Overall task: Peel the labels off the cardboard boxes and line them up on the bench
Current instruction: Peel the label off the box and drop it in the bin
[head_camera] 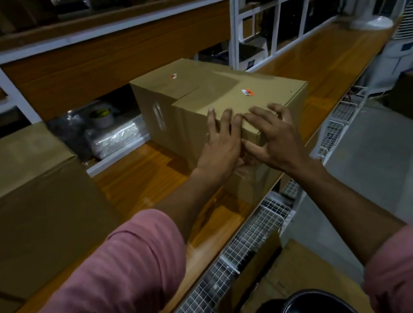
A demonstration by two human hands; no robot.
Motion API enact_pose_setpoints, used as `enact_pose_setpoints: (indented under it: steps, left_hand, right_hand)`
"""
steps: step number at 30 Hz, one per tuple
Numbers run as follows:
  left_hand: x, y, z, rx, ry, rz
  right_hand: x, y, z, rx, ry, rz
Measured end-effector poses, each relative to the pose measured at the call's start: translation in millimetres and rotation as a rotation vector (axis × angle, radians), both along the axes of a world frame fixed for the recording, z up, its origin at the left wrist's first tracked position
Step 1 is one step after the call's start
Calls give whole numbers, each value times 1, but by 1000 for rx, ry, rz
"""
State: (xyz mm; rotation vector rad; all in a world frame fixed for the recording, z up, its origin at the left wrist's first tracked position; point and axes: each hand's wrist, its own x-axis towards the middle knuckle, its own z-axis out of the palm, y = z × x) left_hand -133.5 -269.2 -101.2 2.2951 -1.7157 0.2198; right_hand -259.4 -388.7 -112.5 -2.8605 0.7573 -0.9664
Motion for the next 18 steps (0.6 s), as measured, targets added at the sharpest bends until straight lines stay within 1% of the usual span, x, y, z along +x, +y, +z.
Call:
enact_pose_setpoints:
  steps: [4,10,18]
  left_hand:
    - [-8,25,-2,-27,-1,17]
    - [-27,86,4,-28,-26,68]
    - [-54,211,6,-43,-48,155]
  right_hand:
    - [-7,25,0,-9,-11,30]
    - [-17,76,-3,-42,21,73]
    - [-33,197,2,-87,-80,193]
